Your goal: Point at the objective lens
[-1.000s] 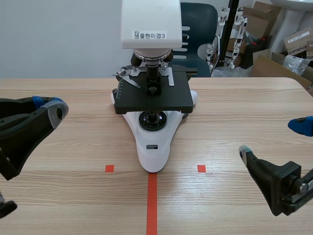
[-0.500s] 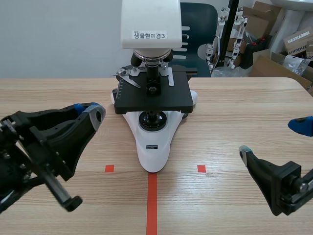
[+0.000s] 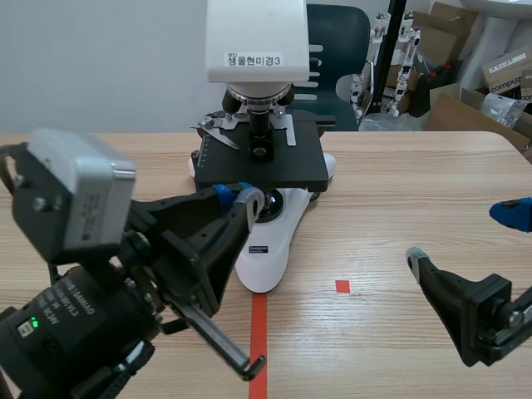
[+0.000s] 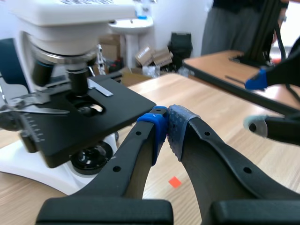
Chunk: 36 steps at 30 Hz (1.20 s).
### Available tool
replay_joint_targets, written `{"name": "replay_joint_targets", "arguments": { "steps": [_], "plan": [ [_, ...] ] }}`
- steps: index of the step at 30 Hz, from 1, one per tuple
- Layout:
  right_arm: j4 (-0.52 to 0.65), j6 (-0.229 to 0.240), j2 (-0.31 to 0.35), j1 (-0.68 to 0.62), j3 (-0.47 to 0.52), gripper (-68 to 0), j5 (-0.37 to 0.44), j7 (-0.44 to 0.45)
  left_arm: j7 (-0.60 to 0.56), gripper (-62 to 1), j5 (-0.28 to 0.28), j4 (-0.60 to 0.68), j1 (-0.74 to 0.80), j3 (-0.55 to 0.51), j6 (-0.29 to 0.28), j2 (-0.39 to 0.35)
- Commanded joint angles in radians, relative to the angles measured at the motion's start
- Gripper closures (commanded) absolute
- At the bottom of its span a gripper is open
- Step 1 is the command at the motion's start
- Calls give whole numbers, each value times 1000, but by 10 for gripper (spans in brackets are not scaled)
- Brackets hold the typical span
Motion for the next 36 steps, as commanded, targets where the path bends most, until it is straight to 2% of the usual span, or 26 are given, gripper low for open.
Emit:
{"name": "replay_joint_targets", "arguments": {
  "steps": [1,8,11,16,19,24,26,30,34,36],
  "plan": [
    [14,0,13,6,7,-679,4,8,13,-25,-2,-5,-30,11,0,16],
    [14,0,13,6,7,-679,4,8,29,-25,-37,-130,-132,63,61,36],
    [14,0,13,6,7,-679,4,8,0,-25,-60,-177,-167,73,63,36],
    [14,0,13,6,7,-679,3,8,-17,-25,-113,-226,-219,71,131,35],
    [14,0,13,6,7,-679,4,8,-12,-25,-122,-234,-241,71,129,36],
    [14,0,13,6,7,-679,4,8,-8,-25,-195,-234,-264,73,129,35],
    [14,0,13,6,7,-679,4,8,-10,-25,-207,-234,-264,73,129,35],
    [14,0,13,6,7,-679,4,8,-46,-25,-266,-235,-264,73,129,36],
    [14,0,13,6,7,-679,4,8,-51,-25,-277,-238,-264,73,126,36],
    [14,0,13,6,7,-679,4,8,-65,-25,-281,-250,-264,73,106,36]
  ]
}}
